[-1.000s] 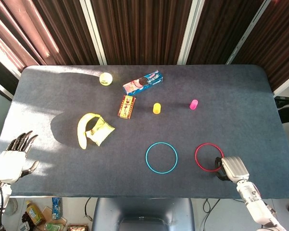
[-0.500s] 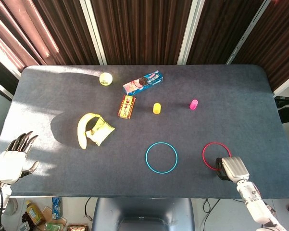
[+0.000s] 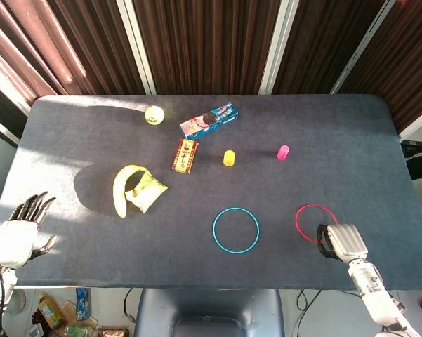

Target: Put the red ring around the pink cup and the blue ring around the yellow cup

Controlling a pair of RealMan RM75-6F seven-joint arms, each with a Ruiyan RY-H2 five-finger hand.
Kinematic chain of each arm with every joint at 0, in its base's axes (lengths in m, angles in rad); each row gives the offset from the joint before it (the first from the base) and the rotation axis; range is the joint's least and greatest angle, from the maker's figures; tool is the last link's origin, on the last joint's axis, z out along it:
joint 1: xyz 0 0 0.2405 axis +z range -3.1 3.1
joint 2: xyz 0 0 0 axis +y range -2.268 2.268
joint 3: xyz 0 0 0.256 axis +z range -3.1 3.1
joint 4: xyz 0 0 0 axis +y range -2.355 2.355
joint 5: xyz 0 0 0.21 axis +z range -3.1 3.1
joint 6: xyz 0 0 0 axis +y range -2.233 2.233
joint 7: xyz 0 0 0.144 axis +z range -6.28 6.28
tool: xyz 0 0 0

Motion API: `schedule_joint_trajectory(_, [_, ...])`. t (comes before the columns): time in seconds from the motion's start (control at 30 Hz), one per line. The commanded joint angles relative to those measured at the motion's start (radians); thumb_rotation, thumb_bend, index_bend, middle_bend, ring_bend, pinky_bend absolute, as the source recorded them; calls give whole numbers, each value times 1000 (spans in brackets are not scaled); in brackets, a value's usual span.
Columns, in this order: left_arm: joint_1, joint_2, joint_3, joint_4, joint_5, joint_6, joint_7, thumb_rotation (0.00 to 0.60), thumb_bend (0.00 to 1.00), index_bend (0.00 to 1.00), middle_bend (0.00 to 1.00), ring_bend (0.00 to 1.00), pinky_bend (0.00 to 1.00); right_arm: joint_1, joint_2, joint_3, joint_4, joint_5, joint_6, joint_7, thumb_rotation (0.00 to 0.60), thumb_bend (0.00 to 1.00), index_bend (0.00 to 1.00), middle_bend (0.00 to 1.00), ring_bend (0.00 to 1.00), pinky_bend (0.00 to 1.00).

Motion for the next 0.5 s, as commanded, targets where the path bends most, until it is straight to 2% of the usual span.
schedule_joint_trajectory(0.03, [0, 0, 0, -1, 0, -1, 1, 600, 292, 108, 0, 0, 169, 3, 19, 17, -25, -2, 18, 5, 600, 595, 794, 886, 991, 947])
schedule_joint_trajectory(0.3, [-1, -1, 0, -2, -3, -4, 5, 600, 292, 109, 0, 0, 169, 42, 56, 125, -72, 44, 82, -44, 600, 595, 818, 886, 992, 947])
schedule_joint_trajectory(0.5, [0, 0, 1, -4, -3, -3, 10, 600, 291, 109, 0, 0, 169, 123, 42, 216, -23, 145, 19, -71, 600, 595, 823, 886, 991, 947])
